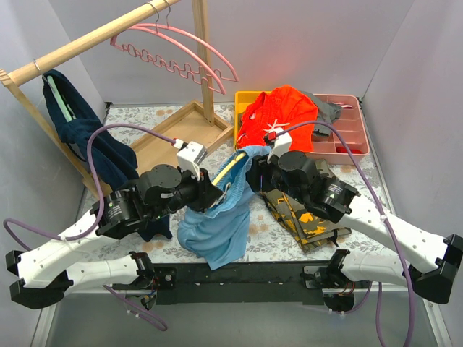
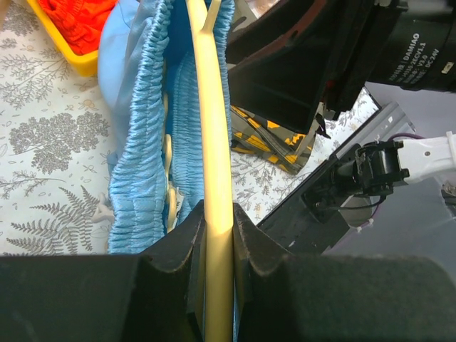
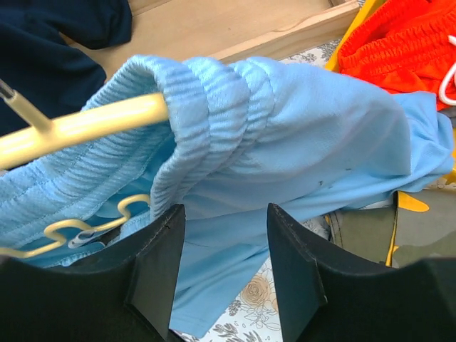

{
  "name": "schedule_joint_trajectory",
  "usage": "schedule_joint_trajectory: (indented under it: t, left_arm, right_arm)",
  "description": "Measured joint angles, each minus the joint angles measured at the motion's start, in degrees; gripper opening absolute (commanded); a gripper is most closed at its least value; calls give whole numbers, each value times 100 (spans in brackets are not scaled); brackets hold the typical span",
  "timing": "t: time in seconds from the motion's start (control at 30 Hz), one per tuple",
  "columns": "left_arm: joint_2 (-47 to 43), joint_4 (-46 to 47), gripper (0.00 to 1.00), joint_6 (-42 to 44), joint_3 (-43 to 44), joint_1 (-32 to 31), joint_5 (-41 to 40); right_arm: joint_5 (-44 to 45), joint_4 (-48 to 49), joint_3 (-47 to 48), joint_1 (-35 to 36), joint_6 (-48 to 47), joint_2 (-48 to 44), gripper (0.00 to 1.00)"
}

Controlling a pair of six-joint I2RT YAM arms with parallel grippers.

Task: Place the shorts on the hanger

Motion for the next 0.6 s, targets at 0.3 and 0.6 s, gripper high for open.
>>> schedule_joint_trajectory:
  t: [0.3,0.6]
  left_arm:
    - [-240,101,0,-48,-153,2,-304]
    - [-249,216,0,-107,-243,2,-444]
  right_arm:
    - [-81,46,-317,0,337,-667,53]
    - [-389,369,-332,96,354,-323,57]
